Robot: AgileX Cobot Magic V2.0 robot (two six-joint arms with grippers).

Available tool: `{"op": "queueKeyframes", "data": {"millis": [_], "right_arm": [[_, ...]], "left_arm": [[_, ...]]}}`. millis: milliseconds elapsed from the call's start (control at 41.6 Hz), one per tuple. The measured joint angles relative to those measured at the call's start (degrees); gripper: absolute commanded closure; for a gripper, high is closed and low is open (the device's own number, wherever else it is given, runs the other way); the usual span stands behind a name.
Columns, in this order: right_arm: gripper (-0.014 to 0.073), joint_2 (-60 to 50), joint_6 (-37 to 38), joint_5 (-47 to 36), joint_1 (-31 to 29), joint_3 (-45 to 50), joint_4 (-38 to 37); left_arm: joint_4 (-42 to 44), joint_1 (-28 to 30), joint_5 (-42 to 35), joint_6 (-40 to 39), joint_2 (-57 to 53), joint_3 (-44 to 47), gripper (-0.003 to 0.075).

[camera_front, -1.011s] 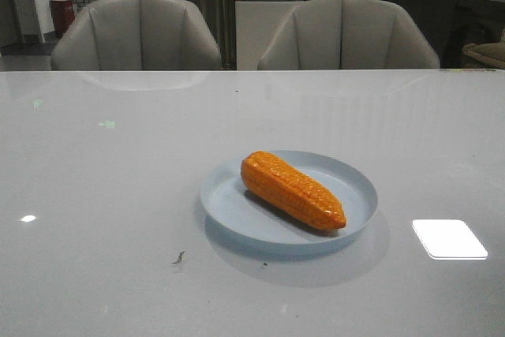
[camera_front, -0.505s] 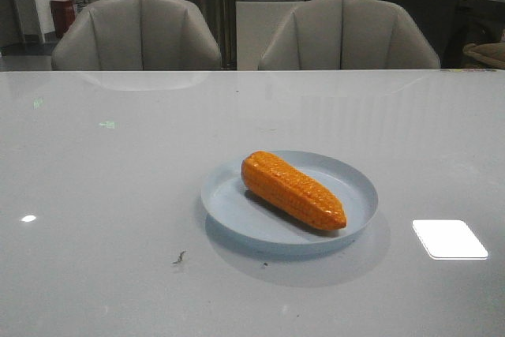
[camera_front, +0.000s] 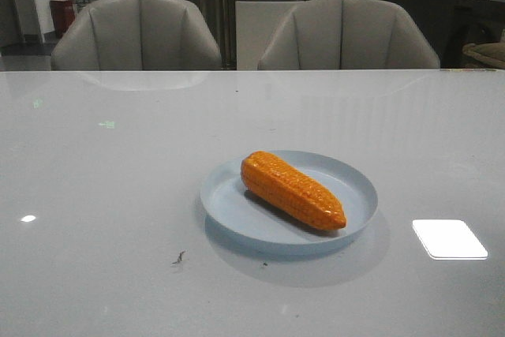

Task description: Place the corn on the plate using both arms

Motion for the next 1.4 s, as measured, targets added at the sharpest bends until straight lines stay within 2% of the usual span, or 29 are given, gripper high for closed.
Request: {"op": "queueKeyframes", "data": {"millis": [529,650,794,962,1179,1275,1395], "right_arm": [[0.0087,-0.4,0.0,-0.5,0.0,1.4,0.0],[0.0158,-3.5,0.0,-3.2,0.0,4.1,0.0],[0.0351,-10.0,0.0,-12.0,0.4,10.9,1.2],[0.0540,-18.5,0.0,-29.2,3.4,22.7,2.4],[0.0536,-32.4,0.0,-49.7,4.2,37.2,2.5],[0.0536,-40.4,0.0,-52.4,4.2,42.5,2.5],[0.0536,-47.5,0.0,-48.9,4.3,45.1,2.5]], "left_arm": [[0.0,0.0,0.0,0.0,0.0,0.0,0.0627],[0.0,0.0,0.0,0.0,0.0,0.0,0.0627],[0.0,0.0,0.0,0.0,0.0,0.0,0.0627],[0.0,0.0,0.0,0.0,0.0,0.0,0.0627],[0.0,0.0,0.0,0.0,0.0,0.0,0.0627],[0.0,0.0,0.0,0.0,0.0,0.0,0.0627],[0.0,0.0,0.2,0.0,0.0,0.0,0.0627]]}}
